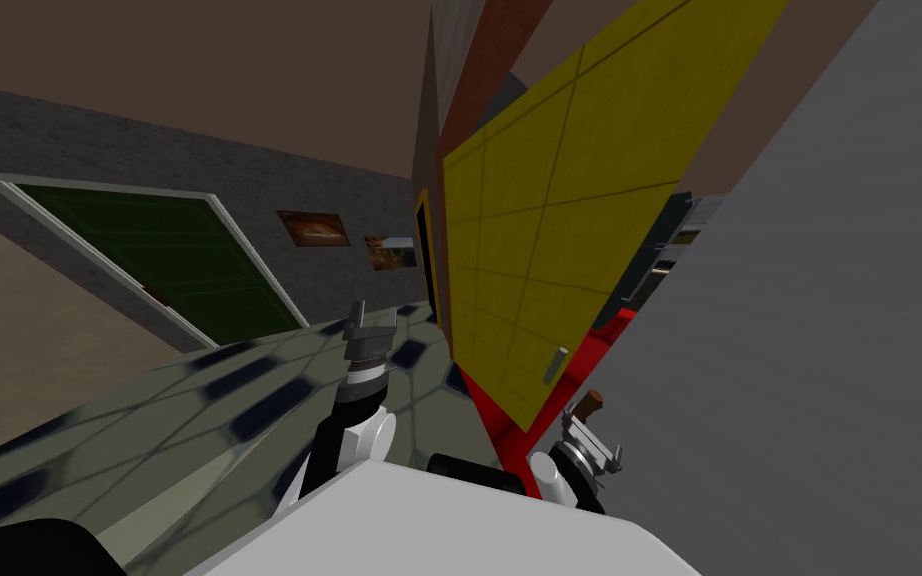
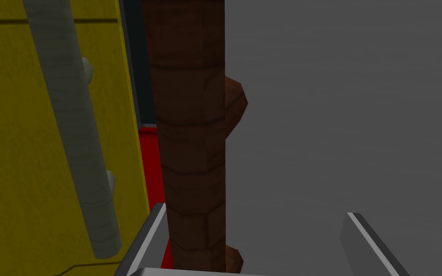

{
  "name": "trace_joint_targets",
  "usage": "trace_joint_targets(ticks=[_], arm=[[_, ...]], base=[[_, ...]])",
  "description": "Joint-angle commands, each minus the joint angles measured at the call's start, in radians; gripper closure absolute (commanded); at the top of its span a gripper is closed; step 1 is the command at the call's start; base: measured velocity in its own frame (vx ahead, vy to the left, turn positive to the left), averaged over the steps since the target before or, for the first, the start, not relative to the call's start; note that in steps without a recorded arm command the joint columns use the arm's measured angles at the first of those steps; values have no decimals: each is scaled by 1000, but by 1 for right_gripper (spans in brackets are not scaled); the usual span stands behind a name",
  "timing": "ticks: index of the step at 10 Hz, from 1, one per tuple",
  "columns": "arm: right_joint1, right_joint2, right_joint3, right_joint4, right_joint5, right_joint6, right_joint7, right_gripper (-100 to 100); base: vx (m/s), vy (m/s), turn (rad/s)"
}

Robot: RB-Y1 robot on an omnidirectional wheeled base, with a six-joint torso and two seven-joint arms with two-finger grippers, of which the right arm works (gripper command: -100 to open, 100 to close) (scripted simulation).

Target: Push the door open

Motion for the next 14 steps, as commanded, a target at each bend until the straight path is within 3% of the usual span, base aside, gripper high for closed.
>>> trace_joint_targets(ticks=[1,12,13,14], arm=[[13,-23,-32,15,-17,-17,-1,100],[12,-27,-42,21,-24,-23,-1,100],[-21,-25,-61,35,-24,-19,-8,100],[-22,-28,-73,42,-26,-22,-8,100]], base=[[-1,-79,57],[3,-16,7],[12,-15,142],[-3,-47,99]])
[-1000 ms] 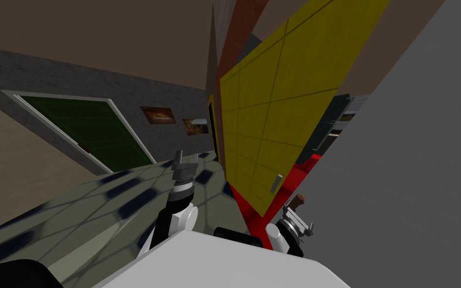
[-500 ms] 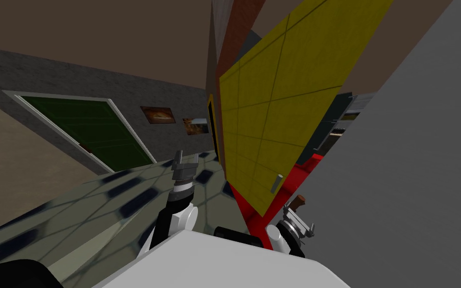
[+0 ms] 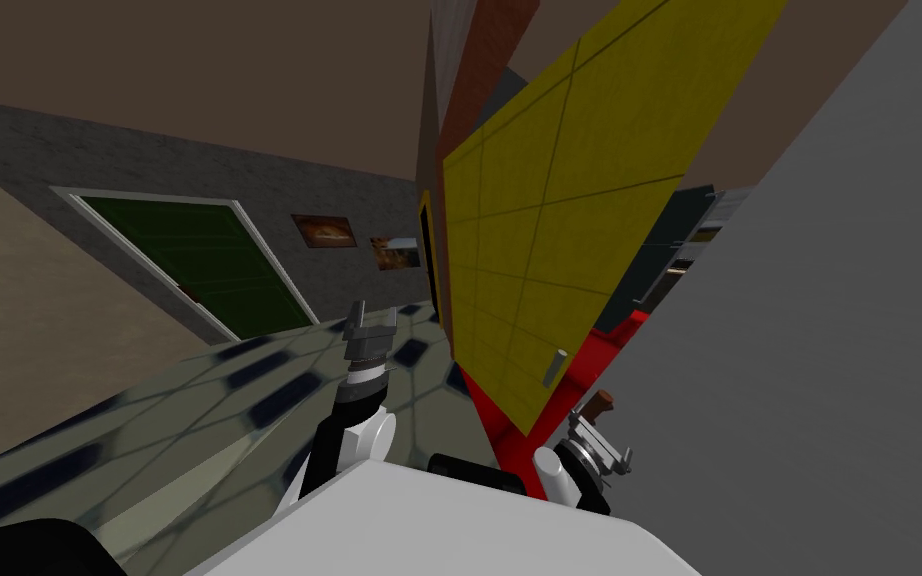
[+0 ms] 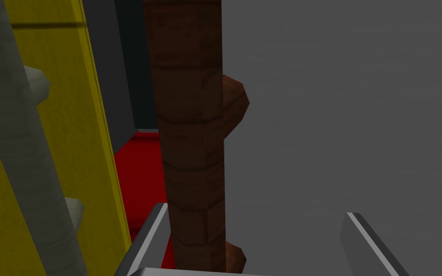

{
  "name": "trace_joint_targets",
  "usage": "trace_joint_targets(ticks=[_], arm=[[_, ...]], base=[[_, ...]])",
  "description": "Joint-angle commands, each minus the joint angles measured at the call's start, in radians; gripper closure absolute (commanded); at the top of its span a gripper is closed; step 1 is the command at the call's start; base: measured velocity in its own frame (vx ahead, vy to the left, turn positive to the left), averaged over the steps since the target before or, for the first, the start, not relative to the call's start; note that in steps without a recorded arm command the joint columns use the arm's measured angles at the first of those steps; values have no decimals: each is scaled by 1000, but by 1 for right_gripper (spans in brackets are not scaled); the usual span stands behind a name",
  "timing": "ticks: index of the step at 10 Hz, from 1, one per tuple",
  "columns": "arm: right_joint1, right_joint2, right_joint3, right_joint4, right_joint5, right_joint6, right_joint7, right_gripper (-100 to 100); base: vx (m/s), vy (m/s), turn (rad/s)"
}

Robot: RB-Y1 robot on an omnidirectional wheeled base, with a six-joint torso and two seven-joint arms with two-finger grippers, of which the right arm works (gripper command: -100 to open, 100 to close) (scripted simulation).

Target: Push the door open

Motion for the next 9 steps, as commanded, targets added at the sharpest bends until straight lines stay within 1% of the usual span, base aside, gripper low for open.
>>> trace_joint_targets(ticks=[1,2,3,5,9], arm=[[11,-18,-40,15,-11,-15,2,100],[11,-18,-40,15,-11,-15,2,100],[8,-21,-58,25,-14,-20,1,100],[8,-21,-58,25,-14,-20,1,100],[8,-21,-58,25,-14,-20,1,100]], base=[[-9,-69,65],[2,-65,-8],[30,-59,12],[21,-28,44],[-5,-1,-9]])
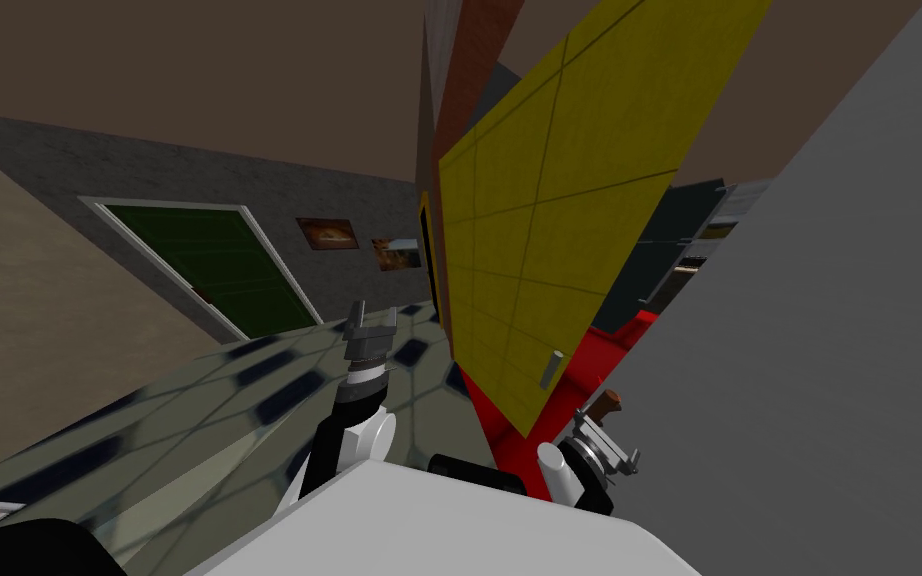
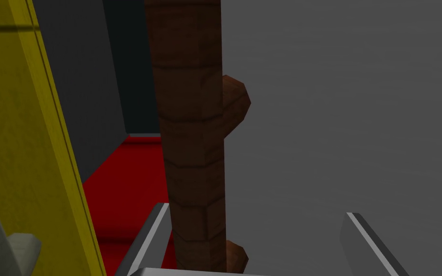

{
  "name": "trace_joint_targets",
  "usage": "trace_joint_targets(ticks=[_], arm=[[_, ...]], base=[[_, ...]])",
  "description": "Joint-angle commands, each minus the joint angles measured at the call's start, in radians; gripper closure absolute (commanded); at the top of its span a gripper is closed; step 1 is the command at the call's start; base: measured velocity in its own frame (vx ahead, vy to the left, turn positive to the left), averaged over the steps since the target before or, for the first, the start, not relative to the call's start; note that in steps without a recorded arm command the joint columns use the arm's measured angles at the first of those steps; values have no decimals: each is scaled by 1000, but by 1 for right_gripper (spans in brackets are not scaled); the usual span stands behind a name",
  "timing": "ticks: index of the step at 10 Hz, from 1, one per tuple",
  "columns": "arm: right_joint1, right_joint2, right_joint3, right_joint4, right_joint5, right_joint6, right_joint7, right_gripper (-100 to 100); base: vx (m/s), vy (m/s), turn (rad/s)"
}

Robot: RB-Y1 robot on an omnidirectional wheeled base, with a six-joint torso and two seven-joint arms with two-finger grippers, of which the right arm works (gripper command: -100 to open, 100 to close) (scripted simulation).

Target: Push the door open

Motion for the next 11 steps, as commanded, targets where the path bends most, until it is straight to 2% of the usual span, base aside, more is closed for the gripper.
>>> trace_joint_targets(ticks=[1,3,4,6,11], arm=[[34,-13,-17,5,-8,-12,-2,100],[34,-13,-17,5,-8,-12,-2,100],[33,-13,-35,-26,-39,-24,19,100],[33,-13,-35,-26,-39,-24,19,100],[33,-15,-42,-22,-47,-32,20,100]], base=[[0,0,0],[-5,5,9],[21,-102,136],[10,-118,63],[9,-17,-2]])
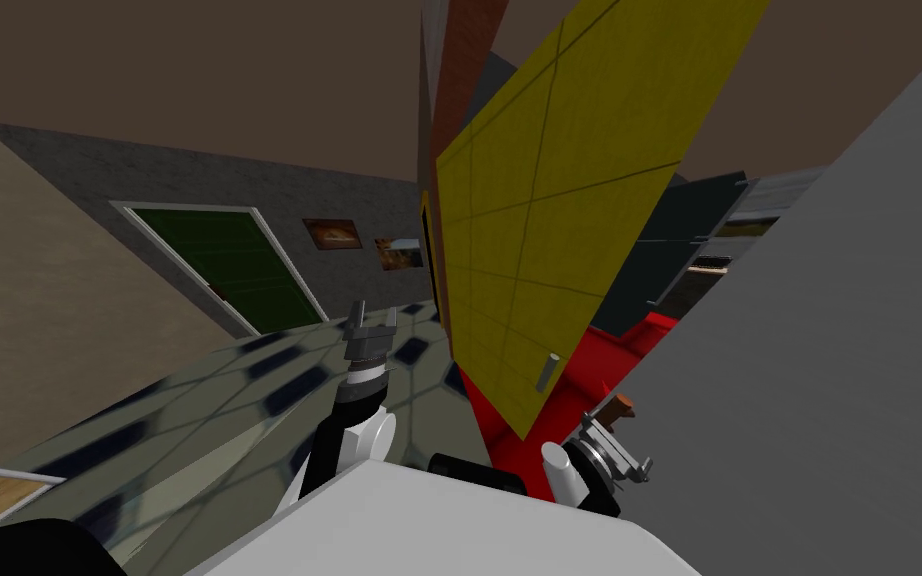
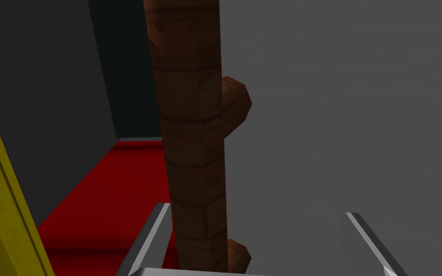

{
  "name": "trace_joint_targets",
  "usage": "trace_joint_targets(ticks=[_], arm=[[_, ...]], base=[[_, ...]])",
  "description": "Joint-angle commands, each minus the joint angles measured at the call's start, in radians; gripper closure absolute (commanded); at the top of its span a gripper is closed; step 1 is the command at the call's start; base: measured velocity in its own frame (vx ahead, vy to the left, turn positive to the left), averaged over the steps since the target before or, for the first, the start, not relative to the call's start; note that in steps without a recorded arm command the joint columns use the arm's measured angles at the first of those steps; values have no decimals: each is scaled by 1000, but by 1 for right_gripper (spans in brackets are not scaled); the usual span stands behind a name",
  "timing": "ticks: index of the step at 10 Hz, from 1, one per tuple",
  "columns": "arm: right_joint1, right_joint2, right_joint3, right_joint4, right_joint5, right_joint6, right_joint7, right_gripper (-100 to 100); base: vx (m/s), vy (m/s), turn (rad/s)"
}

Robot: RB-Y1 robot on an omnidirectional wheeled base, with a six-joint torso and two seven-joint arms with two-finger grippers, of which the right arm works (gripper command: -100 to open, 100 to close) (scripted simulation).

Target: Push the door open

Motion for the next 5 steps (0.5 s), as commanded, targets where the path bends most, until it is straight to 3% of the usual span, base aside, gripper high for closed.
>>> trace_joint_targets(ticks=[1,2,5], arm=[[28,-6,-20,-1,-12,-16,13,100],[28,-10,-36,6,-30,-34,15,100],[28,-10,-36,6,-30,-34,15,100]], base=[[10,4,-15],[0,-59,73],[18,-48,-1]])
